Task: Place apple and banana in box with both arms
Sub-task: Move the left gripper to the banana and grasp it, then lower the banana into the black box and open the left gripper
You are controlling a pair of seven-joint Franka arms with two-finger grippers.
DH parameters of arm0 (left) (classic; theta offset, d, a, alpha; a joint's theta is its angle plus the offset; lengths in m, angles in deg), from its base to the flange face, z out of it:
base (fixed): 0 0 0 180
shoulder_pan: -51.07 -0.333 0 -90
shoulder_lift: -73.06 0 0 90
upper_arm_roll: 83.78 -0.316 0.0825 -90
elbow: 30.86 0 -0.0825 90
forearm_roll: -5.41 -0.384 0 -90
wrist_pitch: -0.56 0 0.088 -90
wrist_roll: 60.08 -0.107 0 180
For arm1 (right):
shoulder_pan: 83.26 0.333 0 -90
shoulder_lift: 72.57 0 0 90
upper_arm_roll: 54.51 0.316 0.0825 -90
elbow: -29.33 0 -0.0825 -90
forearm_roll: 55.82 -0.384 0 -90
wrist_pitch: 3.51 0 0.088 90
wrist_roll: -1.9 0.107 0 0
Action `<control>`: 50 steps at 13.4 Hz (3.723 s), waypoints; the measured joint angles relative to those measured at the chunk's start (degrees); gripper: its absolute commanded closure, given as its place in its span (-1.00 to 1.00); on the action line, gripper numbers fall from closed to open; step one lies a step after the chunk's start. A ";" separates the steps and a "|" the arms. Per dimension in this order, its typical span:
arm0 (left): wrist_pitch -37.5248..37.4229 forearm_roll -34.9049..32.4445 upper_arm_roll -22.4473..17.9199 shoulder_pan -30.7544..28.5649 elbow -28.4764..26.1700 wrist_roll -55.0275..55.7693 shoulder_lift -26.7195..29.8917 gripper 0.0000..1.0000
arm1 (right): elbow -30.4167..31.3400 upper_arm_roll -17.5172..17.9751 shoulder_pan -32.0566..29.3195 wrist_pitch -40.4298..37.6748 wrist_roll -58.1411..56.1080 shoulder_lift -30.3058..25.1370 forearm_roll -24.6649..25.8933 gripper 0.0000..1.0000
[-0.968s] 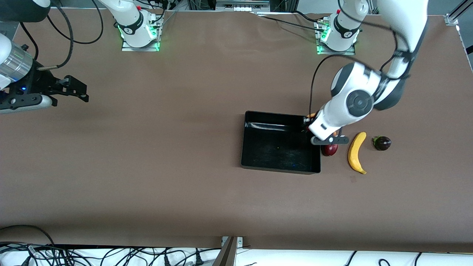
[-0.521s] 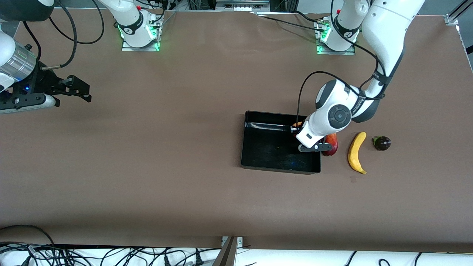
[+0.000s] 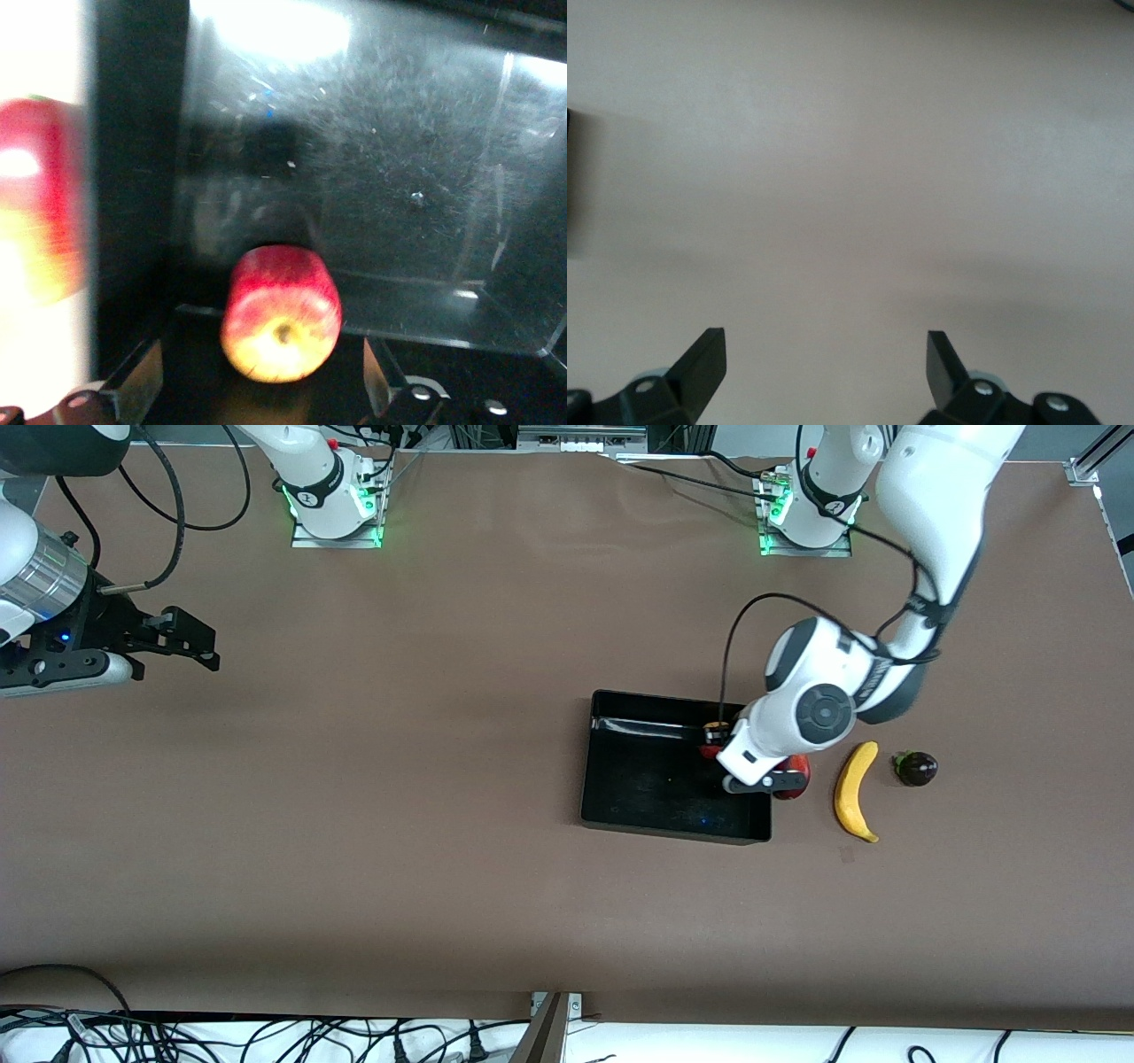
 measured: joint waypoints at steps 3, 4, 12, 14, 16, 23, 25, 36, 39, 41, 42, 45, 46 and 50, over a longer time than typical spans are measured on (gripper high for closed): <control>-8.95 -4.67 -0.41 -3.11 6.71 -7.31 1.80 -1.00 | -0.01 0.02 0.03 -0.01 0.00 -0.15 0.00 -1.00; -9.20 -5.79 -0.52 -4.65 6.89 -11.00 1.73 -1.00 | 0.00 0.06 0.25 0.00 0.00 -0.13 0.00 -1.00; 4.83 -10.43 -0.46 -9.82 -0.77 -23.17 -3.43 -1.00 | -0.04 0.20 2.23 0.05 1.72 -0.40 0.12 -1.00; 5.30 -11.78 -0.59 -10.87 -0.66 -26.19 -3.10 -1.00 | -0.04 0.20 2.23 0.05 1.72 -0.55 0.17 -1.00; 7.13 -13.27 -0.71 -13.42 -0.77 -31.84 -3.04 -1.00 | -0.04 0.20 2.23 0.03 1.73 -0.60 0.20 -1.00; 18.85 -19.18 -1.16 -17.84 -6.99 -35.58 -6.75 0.82 | -0.04 0.14 2.22 0.04 1.91 -0.62 0.21 -1.00; 19.08 -19.73 -1.15 -18.62 -7.00 -35.71 -7.11 1.00 | -0.04 0.13 2.22 0.07 1.95 -0.61 0.21 -1.00; -11.08 -8.56 11.12 -16.65 8.35 -27.57 1.68 1.00 | -0.04 0.05 2.22 0.06 1.99 -0.62 0.21 -1.00; -8.12 -7.93 11.56 -9.22 8.39 -13.55 0.00 1.00 | -0.04 0.05 2.22 0.06 1.99 -0.61 0.21 -1.00; -3.11 -7.93 11.53 -3.86 8.37 -3.86 -2.88 1.00 | -0.04 0.05 2.23 0.06 1.99 -0.61 0.21 -1.00; 0.40 -7.93 11.50 -2.12 8.56 -0.59 -4.75 1.00 | -0.03 0.06 2.23 0.07 1.99 -0.61 0.21 -1.00; 8.07 -7.93 11.39 1.09 10.07 5.24 -10.32 1.00 | -0.02 0.10 2.26 0.09 1.99 -0.58 0.21 -1.00; 10.12 -7.93 11.34 2.13 10.30 6.71 -11.85 1.00 | -0.02 0.15 2.48 0.10 1.98 -0.56 0.49 -1.00; 12.45 -7.97 11.07 4.14 10.93 8.07 -15.90 0.50 | -0.01 0.30 6.18 0.12 4.04 -0.50 2.15 -1.00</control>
